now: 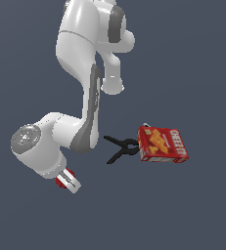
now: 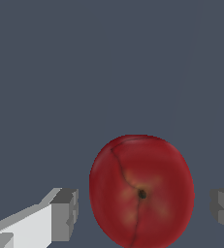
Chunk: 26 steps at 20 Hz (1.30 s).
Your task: Pick up a designated object from a clutter of objects.
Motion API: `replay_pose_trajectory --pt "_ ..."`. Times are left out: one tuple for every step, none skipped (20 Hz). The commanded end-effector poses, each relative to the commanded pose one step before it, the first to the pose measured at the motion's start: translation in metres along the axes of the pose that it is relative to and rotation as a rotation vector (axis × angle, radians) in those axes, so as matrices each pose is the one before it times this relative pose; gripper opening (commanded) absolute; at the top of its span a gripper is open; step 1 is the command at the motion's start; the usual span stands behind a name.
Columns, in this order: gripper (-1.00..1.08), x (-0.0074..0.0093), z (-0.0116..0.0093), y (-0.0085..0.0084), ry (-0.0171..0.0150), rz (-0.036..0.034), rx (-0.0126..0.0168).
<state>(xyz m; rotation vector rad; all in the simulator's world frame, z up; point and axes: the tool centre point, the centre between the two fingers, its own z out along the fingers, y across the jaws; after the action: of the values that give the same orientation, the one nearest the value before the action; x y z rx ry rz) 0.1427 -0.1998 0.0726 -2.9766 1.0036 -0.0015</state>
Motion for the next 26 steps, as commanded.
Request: replay_pose_trajectory --pt "1.00 -0.00080 0.01506 0.00039 -0.00115 0.00062 -0.00057" --pt "1.00 0.00000 0.00437 0.00023 0.00014 0.00047 0.00002" --pt "1.00 -0.00003 0.00352 -0.00008 0.00000 0.00000 0.00000" --pt "1.00 0.00018 0.00246 0.00021 0.00017 0.00046 0.00002" --pt "1.00 0.00018 0.00164 -0.00010 0.00000 0.00000 0.00000" --pt "1.00 0.00030 0.00069 -0.00011 0.00000 0.00000 0.00000" --pt "1.00 0.00042 -0.00025 -0.00012 0.00000 0.00000 0.00000" --pt "1.00 0.00026 -0.00079 -0.00042 0.00004 -0.00048 -0.00006" --pt "1.00 0.00012 -0.00032 -0.00003 0.00000 0.00000 0.00000" --pt "-1.00 0.00000 0.00000 0.00000 0.00000 0.00000 0.00000" --pt "-1.00 0.00000 0.00000 0.00000 0.00000 0.00000 0.00000" --pt "-1.00 0.00000 0.00000 0.00000 0.00000 0.00000 0.00000" --pt "-1.00 0.00000 0.00000 0.00000 0.00000 0.00000 0.00000" --pt "-1.00 0.00000 0.00000 0.00000 0.00000 0.00000 0.00000" --pt "-1.00 0.00000 0.00000 0.00000 0.00000 0.00000 0.00000" --pt "-1.00 0.00000 0.00000 0.00000 0.00000 0.00000 0.00000" --pt "-1.00 0.00000 0.00000 0.00000 0.00000 0.00000 0.00000" --pt "-1.00 0.00000 0.00000 0.00000 0.00000 0.00000 0.00000" --pt "-1.00 0.00000 0.00000 0.00000 0.00000 0.00000 0.00000" --pt "-1.00 -0.00057 0.00074 0.00009 -0.00161 -0.00009 -0.00052" --pt "-1.00 -0.00012 -0.00008 -0.00003 0.00000 0.00000 0.00000" --pt "-1.00 -0.00037 -0.00025 -0.00010 0.00000 0.00000 0.00000" --pt "-1.00 -0.00061 -0.00042 -0.00016 0.00000 0.00000 0.00000" --pt "-1.00 -0.00086 -0.00058 -0.00022 0.00000 0.00000 0.00000" --pt "-1.00 -0.00111 -0.00075 -0.00029 0.00000 0.00000 0.00000" --pt "-1.00 -0.00136 -0.00093 -0.00036 0.00000 0.00000 0.00000"
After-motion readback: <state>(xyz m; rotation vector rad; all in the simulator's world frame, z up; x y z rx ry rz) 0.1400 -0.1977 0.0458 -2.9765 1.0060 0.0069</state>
